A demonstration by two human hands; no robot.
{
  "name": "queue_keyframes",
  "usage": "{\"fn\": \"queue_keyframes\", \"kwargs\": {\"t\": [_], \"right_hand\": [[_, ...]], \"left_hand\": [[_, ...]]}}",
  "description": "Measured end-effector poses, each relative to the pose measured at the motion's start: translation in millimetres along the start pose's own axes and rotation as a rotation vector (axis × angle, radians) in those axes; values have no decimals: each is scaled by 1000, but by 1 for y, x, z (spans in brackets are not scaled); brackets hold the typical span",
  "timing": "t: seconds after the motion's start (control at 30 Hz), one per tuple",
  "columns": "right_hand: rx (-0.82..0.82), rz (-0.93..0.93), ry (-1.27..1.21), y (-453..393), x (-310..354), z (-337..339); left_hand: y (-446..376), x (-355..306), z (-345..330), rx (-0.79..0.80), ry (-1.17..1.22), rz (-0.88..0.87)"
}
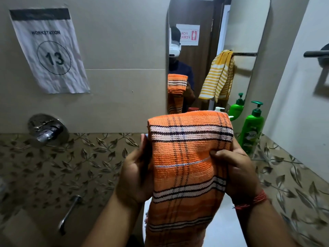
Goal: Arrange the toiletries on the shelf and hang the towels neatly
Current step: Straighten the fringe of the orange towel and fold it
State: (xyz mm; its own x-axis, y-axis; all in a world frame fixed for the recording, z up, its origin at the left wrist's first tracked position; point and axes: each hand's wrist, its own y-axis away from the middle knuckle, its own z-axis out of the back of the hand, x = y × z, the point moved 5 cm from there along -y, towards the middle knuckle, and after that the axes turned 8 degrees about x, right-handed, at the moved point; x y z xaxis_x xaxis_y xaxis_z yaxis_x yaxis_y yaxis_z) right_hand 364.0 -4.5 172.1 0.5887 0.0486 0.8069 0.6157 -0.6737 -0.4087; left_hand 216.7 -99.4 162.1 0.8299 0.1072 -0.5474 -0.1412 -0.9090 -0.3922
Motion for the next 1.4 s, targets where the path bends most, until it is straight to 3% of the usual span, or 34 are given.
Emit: {"fn": "queue_keyframes", "kwargs": {"t": [0.1, 0.2, 0.3, 0.43, 0.63, 0.73, 0.87, 0.93, 1.0, 1.1, 1.2, 1.33, 1.4], "right_hand": [[-8, 7, 7, -3, 0, 0], [-11, 9, 1, -5, -1, -1], [-13, 10, -1, -5, -1, -2], [-18, 12, 9, -5, 0, -5], [-52, 39, 125, -6, 11, -4], [-74, 51, 114, -6, 11, -5], [-120, 66, 88, -11, 11, -5], [-125, 55, 87, -15, 9, -3], [-102, 46, 100, -17, 9, -2], [-2, 54, 86, -15, 10, -3], [148, -40, 76, -7, 4, -3], [171, -126, 146, 3, -13, -2], [120, -84, 139, 0, -12, -4]], "left_hand": [[5, -3, 4, 126, 110, -44], [8, -15, 12, 79, -109, -155], [3, -16, 8, -28, -228, -100], [-3, -29, 17, -254, -640, -165], [-5, -44, 12, -372, -556, -240], [-5, -44, 10, -354, -523, -262], [1, -23, 8, -176, -405, -98], [4, -10, 8, -68, -457, 25], [2, -4, 12, -109, -596, 57], [-8, -17, 9, -338, -793, -162], [-19, -28, 0, -415, -828, -273], [-23, -42, -7, -475, -886, -277], [-19, -42, -4, -383, -822, -158]]}}
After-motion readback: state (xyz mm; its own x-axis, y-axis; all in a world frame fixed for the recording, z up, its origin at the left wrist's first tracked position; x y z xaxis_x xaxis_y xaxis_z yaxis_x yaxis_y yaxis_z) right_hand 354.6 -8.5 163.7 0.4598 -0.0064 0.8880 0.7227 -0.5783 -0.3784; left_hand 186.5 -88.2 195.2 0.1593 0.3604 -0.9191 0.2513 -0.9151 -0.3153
